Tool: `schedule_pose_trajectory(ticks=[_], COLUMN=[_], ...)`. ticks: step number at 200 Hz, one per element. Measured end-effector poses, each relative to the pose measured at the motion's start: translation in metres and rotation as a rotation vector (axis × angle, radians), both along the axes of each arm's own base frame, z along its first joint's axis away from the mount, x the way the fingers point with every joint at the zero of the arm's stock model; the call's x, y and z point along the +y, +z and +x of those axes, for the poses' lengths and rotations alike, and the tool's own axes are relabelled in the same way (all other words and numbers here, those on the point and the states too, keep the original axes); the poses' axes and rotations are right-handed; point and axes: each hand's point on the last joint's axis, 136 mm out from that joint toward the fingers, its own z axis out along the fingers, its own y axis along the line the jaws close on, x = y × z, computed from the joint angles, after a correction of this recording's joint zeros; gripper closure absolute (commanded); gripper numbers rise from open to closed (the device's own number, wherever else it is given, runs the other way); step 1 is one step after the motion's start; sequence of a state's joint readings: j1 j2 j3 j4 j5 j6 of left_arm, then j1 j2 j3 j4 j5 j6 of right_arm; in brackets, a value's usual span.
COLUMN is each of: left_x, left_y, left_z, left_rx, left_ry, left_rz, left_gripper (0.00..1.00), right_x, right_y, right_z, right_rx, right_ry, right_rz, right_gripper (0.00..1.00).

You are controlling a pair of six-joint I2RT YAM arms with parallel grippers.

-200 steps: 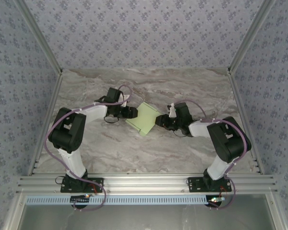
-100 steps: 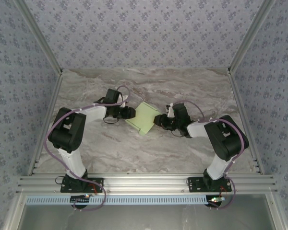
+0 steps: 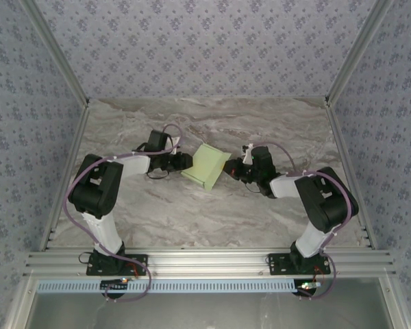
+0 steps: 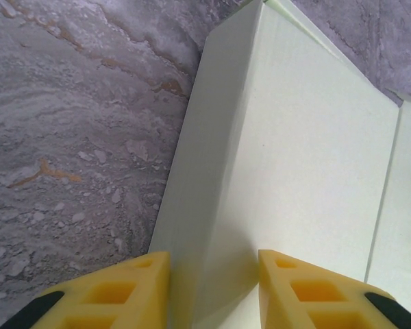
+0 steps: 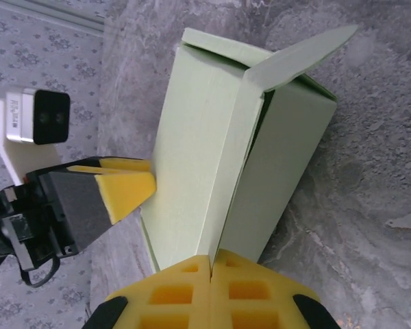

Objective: Fold the paper box

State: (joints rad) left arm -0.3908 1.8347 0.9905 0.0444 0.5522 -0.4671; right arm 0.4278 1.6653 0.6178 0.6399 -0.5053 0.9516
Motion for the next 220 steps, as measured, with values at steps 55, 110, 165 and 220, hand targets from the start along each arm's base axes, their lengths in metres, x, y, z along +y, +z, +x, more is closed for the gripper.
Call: schedule_pose_trajectory(ticks=[55,110,165,220], left_x=[-0.006,-0.009,-0.01,-0.011], left_y=[0.004,0.006,0.007,0.007], left_z=[-0.003,-0.006,-0.008,-0.009], left_rx=[0.015,0.021,0.027,0.031], left_ry=[-0.011,-0.025,-0.035,-0.038], left_rz=[-0.053,-0.071,-0.08,-0.082], left_gripper=[0.63,0.62,0.6,0.59], right_x=[-0.001,-0.002,-0.002,-0.003], right_y=[0.022,0.029,0.03,0.032], right_z=[0.002,0.0,-0.001,-0.001], right_rx=[-0.048,-0.057,-0.046,-0.037], right_ry=[-0.011,-0.012,-0.017,-0.024], right_rz=[0.018,0.022,0.011,0.002], right_gripper=[1.0,1.0,1.0,1.0])
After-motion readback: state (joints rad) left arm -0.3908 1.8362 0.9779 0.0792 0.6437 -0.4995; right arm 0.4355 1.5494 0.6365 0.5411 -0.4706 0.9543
